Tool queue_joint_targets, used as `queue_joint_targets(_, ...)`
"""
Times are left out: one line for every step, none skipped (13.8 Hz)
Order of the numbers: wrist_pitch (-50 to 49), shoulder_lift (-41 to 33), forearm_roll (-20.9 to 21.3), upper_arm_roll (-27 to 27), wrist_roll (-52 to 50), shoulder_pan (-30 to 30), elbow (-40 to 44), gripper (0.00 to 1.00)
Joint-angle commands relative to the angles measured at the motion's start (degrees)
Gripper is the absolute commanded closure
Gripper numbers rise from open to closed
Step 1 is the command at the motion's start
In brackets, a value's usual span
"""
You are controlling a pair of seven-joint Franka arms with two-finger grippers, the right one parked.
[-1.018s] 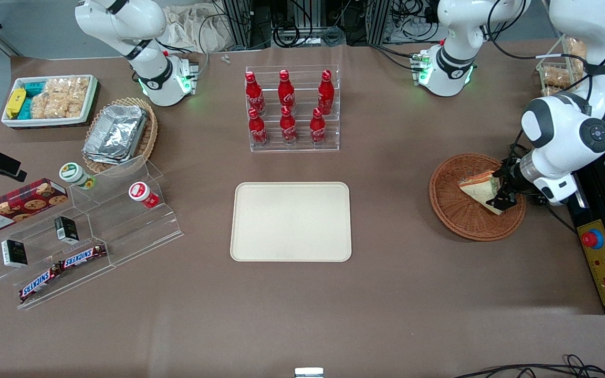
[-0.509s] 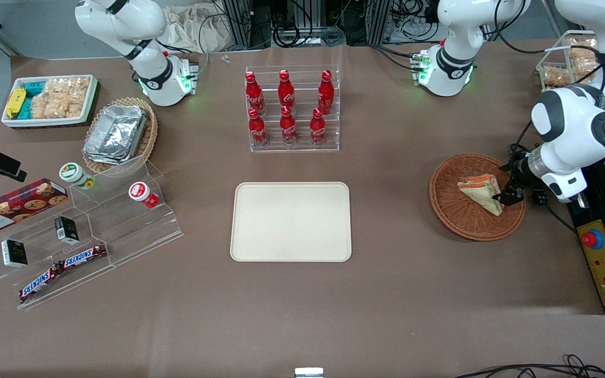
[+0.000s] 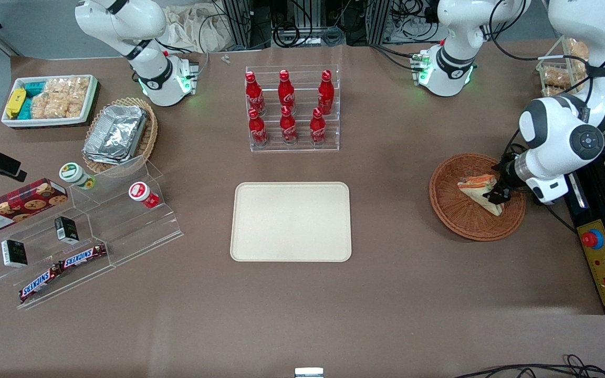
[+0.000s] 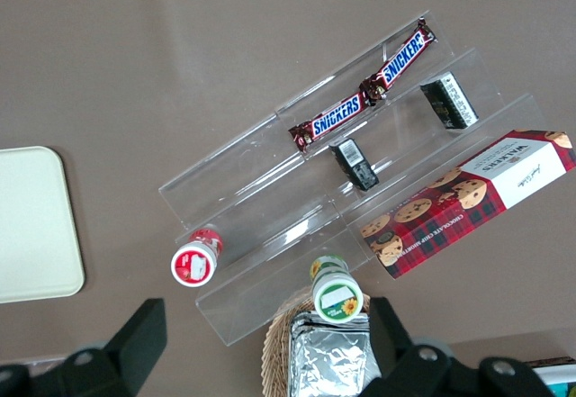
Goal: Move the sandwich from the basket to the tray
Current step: 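Close the left gripper on the sandwich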
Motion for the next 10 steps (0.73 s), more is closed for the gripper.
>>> queue_joint_targets(4.11, 0.78, 1.26, -0.22, -1.46, -1.38, -2.43, 0.00)
queue_joint_targets(4.21, 0.69, 1.35, -0.22, -1.28, -2.26, -2.96, 0.00)
queue_joint_targets(4.21, 0.87, 1.53, -0.22, -1.28, -2.53, -2.88, 0.08)
queue_joint_targets(4.21, 0.87, 1.62, -0.22, -1.28, -2.53, -2.79, 0.47)
queue_joint_targets(4.21, 0.69, 1.62, -0.30, -0.76, -2.62, -2.79, 0.99)
queue_joint_targets(4.12, 0.52, 1.62, -0.31, -0.75, -2.62, -2.62, 1.00)
queue_joint_targets(4.03, 0.17, 1.62, -0.31, -0.67, -2.62, -2.27, 1.00)
queue_joint_targets(3.69, -0.53, 1.62, -0.31, -0.32, -2.62, -2.18, 1.00)
queue_joint_targets(3.16, -1.06, 1.62, -0.22, 1.08, -2.53, -2.18, 1.00)
queue_joint_targets(0.89, -2.20, 1.53, -0.22, 3.18, -2.62, -1.66, 1.00)
